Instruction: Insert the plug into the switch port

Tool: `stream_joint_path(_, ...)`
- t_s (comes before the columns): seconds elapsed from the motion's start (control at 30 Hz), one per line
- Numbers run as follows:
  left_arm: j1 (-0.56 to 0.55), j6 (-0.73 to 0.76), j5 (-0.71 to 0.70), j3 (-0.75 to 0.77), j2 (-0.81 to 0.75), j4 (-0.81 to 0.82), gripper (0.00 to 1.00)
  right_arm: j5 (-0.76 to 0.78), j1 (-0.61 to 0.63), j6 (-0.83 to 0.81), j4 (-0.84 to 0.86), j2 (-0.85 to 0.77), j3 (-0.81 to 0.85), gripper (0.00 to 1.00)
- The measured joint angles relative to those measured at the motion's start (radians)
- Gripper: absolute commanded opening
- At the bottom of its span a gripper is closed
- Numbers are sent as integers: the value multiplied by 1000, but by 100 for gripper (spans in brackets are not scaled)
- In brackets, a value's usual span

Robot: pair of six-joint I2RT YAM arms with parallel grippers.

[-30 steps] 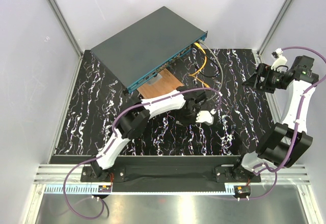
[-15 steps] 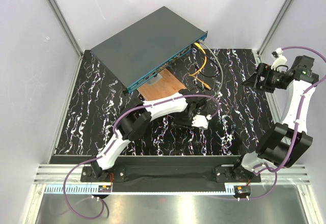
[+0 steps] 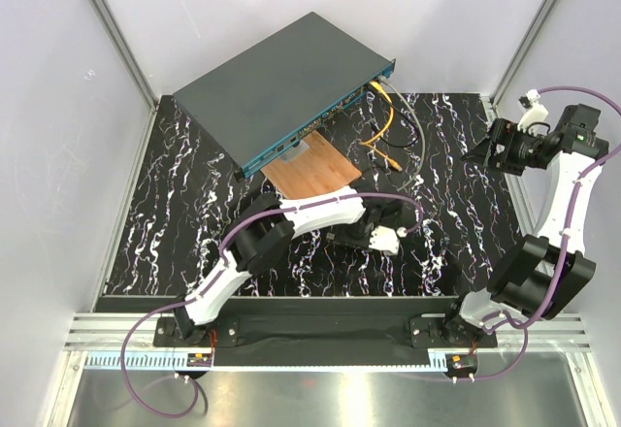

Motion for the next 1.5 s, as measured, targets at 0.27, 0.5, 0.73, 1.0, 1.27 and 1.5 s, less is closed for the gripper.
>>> stream_joint_path(0.27,-12,-14,-6,-27,-25,18,0,-1,0,3,1,-8,4,77)
stream_joint_path(0.5,14,-114,245,-16,-202,63,0,-118,-2,-3,-10,-17,65,77)
stream_joint_path(0.73,187,-402,582,84,-645,280,0,-372,-2,11,-28,-24,208,78)
stream_joint_path(1.0,422,-1041,741,-67,-907,990,0,-490,151,561,609,-196,-33,80)
stream_joint_path(1.27,469,-1476,757,-182,-885,1470,0,-420,495,859,1133,-251,-49,75)
stream_joint_path(1.5,468,-1607,763,-283,-888,1658,0,-348,678,1034,1372,-182,6,71)
